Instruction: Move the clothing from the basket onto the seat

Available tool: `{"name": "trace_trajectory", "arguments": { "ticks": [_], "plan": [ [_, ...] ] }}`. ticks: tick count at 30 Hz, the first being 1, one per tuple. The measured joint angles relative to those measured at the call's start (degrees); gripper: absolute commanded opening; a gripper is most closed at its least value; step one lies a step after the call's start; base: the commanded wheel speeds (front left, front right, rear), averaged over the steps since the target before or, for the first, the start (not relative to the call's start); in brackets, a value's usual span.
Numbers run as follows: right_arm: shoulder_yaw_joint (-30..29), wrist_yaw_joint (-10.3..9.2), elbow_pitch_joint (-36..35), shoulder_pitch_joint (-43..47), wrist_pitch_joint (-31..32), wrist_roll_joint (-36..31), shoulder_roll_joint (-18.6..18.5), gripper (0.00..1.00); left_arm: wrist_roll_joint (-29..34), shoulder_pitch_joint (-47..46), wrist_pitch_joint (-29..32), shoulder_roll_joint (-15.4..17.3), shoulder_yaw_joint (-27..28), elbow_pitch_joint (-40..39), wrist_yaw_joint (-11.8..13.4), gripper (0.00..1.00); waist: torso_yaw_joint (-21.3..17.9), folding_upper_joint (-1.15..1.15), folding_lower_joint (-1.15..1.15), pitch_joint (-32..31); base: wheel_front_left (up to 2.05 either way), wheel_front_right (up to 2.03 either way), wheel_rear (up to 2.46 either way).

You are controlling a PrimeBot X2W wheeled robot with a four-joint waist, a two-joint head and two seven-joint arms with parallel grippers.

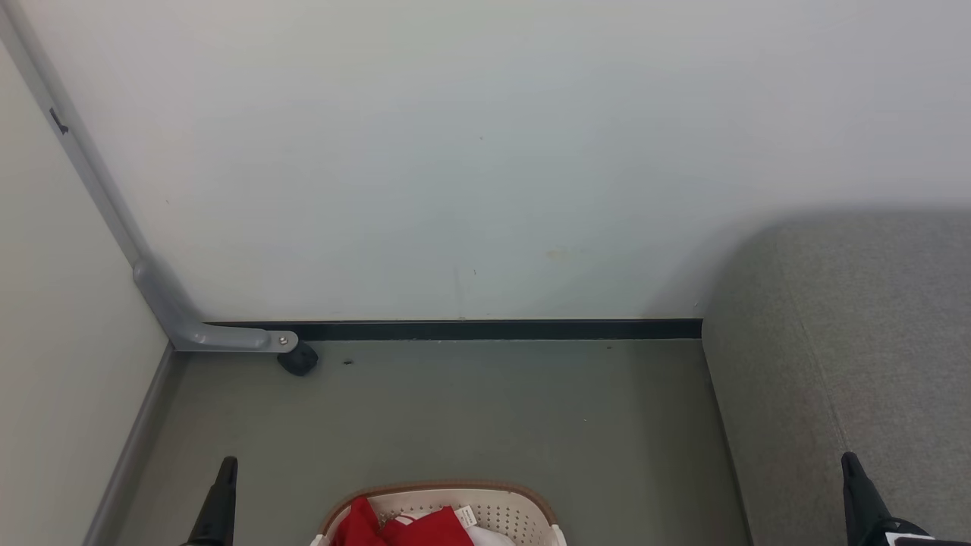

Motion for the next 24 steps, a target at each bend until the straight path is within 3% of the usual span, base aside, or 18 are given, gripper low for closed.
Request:
{"name": "trace_trajectory", "arguments": {
  "ticks": [24],
  "plan": [
    [0.0,0.0,0.0,0.0,0.0,0.0,0.0,0.0,0.0,0.0,0.0,0.0,0.0,0.0,0.0,0.0,0.0,0.0,0.0,0.0,0.0,0.0,0.0]
  ]
}}
